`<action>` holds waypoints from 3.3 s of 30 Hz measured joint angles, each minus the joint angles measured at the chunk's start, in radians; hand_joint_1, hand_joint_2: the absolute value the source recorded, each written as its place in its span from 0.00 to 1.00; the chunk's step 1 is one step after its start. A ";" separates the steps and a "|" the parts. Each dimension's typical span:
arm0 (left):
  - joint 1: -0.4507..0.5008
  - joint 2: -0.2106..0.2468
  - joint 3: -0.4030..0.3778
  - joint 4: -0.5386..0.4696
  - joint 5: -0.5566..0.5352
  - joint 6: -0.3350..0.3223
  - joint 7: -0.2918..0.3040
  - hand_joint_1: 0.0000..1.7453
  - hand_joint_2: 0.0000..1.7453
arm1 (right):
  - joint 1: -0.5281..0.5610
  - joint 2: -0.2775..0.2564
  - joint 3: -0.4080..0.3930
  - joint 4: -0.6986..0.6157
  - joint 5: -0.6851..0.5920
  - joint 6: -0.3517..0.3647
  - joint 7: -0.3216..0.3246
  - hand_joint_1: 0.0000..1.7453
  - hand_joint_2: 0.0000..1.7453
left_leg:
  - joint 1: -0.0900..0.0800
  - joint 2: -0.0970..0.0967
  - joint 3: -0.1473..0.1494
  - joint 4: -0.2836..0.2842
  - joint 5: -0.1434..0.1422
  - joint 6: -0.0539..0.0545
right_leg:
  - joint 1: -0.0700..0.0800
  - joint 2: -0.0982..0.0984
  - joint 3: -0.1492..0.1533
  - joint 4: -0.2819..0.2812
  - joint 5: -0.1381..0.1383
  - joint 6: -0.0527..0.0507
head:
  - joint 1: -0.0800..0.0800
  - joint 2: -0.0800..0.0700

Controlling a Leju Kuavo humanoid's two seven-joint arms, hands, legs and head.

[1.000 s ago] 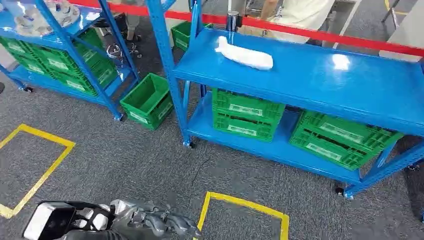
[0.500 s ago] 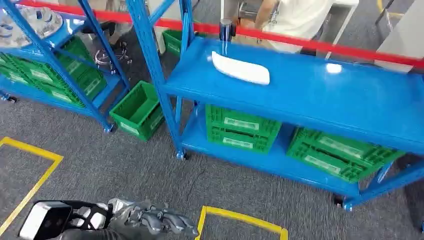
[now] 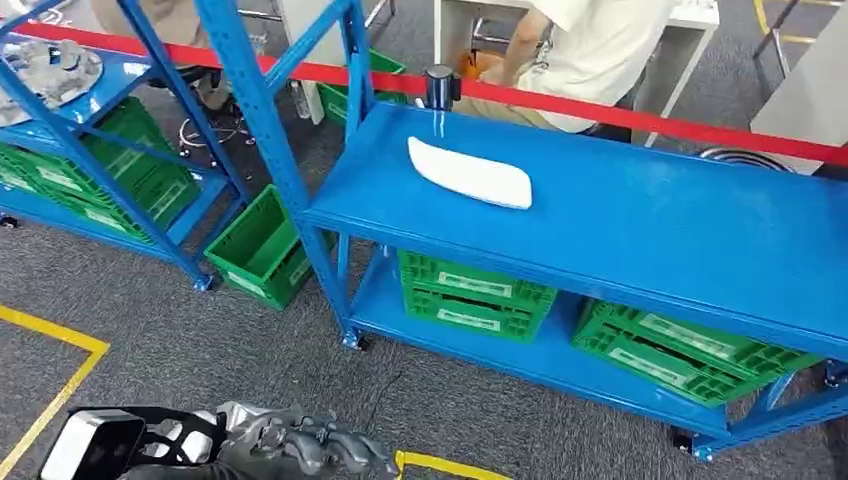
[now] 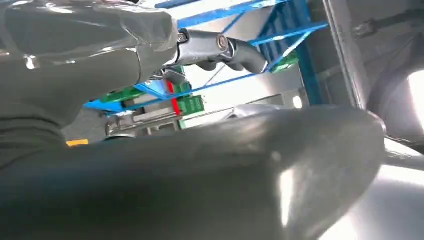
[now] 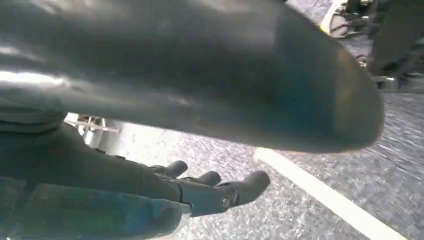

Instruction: Take the parts from the cabinet and place them on the table.

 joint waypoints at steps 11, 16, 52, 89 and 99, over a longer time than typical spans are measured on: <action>0.014 0.008 0.003 -0.001 -0.006 0.000 -0.002 0.00 0.00 | -0.006 0.013 0.006 0.000 -0.006 -0.006 0.000 0.00 0.00 | -0.011 -0.030 -0.165 -0.096 0.154 0.043 | 0.017 0.021 0.155 -0.005 -0.139 0.011 | 0.004 0.000; 0.010 0.007 0.008 -0.002 -0.006 -0.002 -0.003 0.00 0.00 | -0.012 0.003 0.010 -0.002 -0.010 -0.008 -0.003 0.00 0.00 | -0.001 -0.024 -0.106 -0.135 0.152 0.045 | 0.026 0.017 0.152 0.049 -0.189 0.013 | 0.004 0.000; 0.000 0.001 -0.005 0.001 0.029 0.030 0.031 0.00 0.00 | 0.029 0.003 0.021 -0.001 -0.123 -0.022 -0.057 0.00 0.00 | 0.018 0.049 -0.017 -0.150 0.070 0.024 | 0.010 0.012 -0.123 0.258 -0.107 0.026 | 0.005 0.000; 0.015 -0.023 0.018 0.008 0.044 0.055 -0.005 0.00 0.00 | 0.056 -0.021 0.072 0.008 -0.175 -0.041 -0.086 0.00 0.00 | 0.008 0.033 -0.023 -0.115 0.043 0.000 | 0.019 0.002 0.016 0.006 -0.023 0.012 | 0.003 0.000; 0.012 -0.017 0.013 0.010 0.066 0.063 0.019 0.00 0.00 | 0.051 -0.011 0.084 0.010 -0.192 -0.023 -0.083 0.00 0.00 | 0.028 0.017 -0.106 0.067 -0.017 -0.023 | 0.013 0.017 0.020 0.003 -0.021 -0.005 | 0.000 0.000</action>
